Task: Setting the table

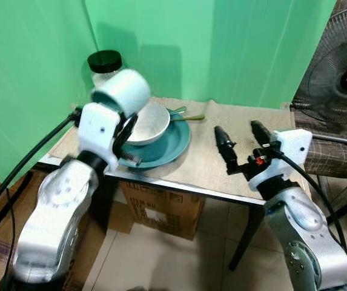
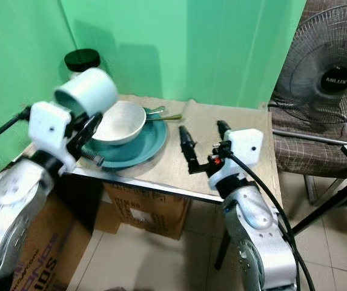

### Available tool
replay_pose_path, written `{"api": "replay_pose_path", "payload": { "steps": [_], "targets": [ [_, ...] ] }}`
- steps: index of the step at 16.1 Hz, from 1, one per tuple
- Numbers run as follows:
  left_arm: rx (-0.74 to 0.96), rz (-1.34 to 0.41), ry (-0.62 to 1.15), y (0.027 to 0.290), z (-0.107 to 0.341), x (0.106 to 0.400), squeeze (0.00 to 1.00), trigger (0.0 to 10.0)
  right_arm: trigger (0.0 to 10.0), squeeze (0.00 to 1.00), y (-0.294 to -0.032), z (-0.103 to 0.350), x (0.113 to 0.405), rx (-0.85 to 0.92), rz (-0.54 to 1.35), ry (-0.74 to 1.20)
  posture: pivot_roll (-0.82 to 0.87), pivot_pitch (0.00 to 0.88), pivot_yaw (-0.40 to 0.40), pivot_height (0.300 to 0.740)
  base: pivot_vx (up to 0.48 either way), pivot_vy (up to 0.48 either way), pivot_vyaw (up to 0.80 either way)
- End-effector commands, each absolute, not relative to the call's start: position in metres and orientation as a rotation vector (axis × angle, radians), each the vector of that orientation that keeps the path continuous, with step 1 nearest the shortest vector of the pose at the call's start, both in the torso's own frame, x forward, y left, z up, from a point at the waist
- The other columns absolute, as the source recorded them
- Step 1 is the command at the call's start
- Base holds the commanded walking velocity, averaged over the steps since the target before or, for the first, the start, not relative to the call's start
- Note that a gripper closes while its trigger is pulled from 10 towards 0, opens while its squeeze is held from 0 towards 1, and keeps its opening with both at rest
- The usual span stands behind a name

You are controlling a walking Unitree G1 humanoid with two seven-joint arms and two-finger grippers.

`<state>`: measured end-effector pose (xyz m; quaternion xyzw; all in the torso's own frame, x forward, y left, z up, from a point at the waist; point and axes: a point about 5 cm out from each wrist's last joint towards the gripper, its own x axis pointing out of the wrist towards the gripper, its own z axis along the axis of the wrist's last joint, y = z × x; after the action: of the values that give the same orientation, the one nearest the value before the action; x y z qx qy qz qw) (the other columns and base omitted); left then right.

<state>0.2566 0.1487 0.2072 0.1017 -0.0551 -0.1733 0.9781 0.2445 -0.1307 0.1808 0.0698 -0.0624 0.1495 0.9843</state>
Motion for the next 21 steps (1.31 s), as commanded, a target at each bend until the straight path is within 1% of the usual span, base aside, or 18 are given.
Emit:
{"api": "replay_pose_path", "payload": {
  "steps": [1, 3, 4, 5, 7, 9, 11, 13, 14, 15, 17, 18, 20, 21],
  "targets": [
    [0.178, -0.307, -0.109, 0.151, 0.210, 0.250, 0.00, 10.0, 10.0, 0.00, -0.134, 0.180, 0.240, 0.135, 0.276, -0.123, -0.05, 0.000, 0.084, 0.740, 0.000, 0.000, 0.00],
    [0.148, -0.223, -0.092, 0.152, 0.204, 0.239, 0.00, 10.0, 10.0, 0.00, -0.135, 0.176, 0.236, 0.136, 0.266, -0.093, -0.04, 0.000, 0.078, 0.740, 0.000, 0.000, -0.80],
    [0.137, -0.154, -0.126, 0.155, 0.202, 0.236, 0.00, 10.0, 10.0, 0.00, -0.138, 0.175, 0.236, 0.115, 0.244, -0.085, -0.03, 0.000, 0.067, 0.740, 0.000, 0.000, -0.80],
    [0.085, -0.142, -0.109, 0.156, 0.199, 0.232, 0.00, 10.0, 10.0, 0.00, -0.141, 0.172, 0.238, 0.098, 0.234, -0.070, -0.03, 0.000, 0.054, 0.740, 0.000, 0.000, -0.80],
    [0.088, -0.096, -0.117, 0.162, 0.201, 0.231, 0.00, 10.0, 10.0, 0.00, -0.145, 0.172, 0.240, 0.097, 0.228, -0.066, -0.02, 0.000, 0.043, 0.740, 0.000, 0.000, -0.80],
    [0.098, -0.120, -0.157, 0.164, 0.205, 0.229, 0.00, 10.0, 10.0, 0.00, -0.149, 0.173, 0.241, 0.074, 0.234, -0.064, -0.02, 0.000, 0.040, 0.740, 0.000, 0.000, -0.80],
    [0.089, -0.113, -0.171, 0.164, 0.206, 0.228, 0.00, 10.0, 10.0, 0.00, -0.155, 0.172, 0.240, 0.095, 0.204, -0.048, -0.02, 0.000, 0.040, 0.740, 0.000, 0.000, -0.80],
    [0.093, -0.142, -0.176, 0.161, 0.205, 0.228, 0.00, 10.0, 10.0, 0.00, -0.159, 0.170, 0.240, 0.149, 0.163, -0.023, -0.02, 0.000, 0.037, 0.740, 0.000, 0.000, -0.80],
    [0.126, -0.153, -0.183, 0.158, 0.204, 0.229, 0.00, 10.0, 10.0, 0.00, -0.159, 0.171, 0.241, 0.183, 0.159, -0.033, -0.02, 0.000, 0.036, 0.740, 0.000, 0.000, -0.80],
    [0.137, -0.163, -0.126, 0.157, 0.197, 0.230, 0.00, 10.0, 10.0, 0.00, -0.158, 0.172, 0.243, 0.189, 0.162, -0.034, -0.02, 0.000, 0.036, 0.740, 0.000, 0.000, -0.80],
    [0.124, -0.227, -0.085, 0.154, 0.192, 0.230, 0.00, 10.0, 10.0, 0.00, -0.158, 0.172, 0.246, 0.145, 0.153, -0.028, -0.02, 0.000, 0.035, 0.740, 0.000, 0.000, -0.79],
    [0.114, -0.224, -0.074, 0.156, 0.190, 0.231, 0.00, 10.0, 10.0, 0.00, -0.158, 0.172, 0.248, 0.147, 0.152, -0.024, -0.02, 0.000, 0.035, 0.740, 0.000, 0.000, -0.79],
    [0.107, -0.212, -0.068, 0.157, 0.188, 0.235, 0.00, 10.0, 10.0, 0.00, -0.160, 0.175, 0.251, 0.097, 0.140, -0.072, -0.03, 0.000, 0.026, 0.740, 0.000, 0.000, -0.79],
    [0.108, -0.205, -0.068, 0.157, 0.187, 0.236, 0.00, 10.0, 10.0, 0.00, -0.159, 0.175, 0.251, 0.090, 0.141, -0.073, -0.03, 0.000, 0.026, 0.740, 0.000, 0.000, 0.00]
  ]
}}
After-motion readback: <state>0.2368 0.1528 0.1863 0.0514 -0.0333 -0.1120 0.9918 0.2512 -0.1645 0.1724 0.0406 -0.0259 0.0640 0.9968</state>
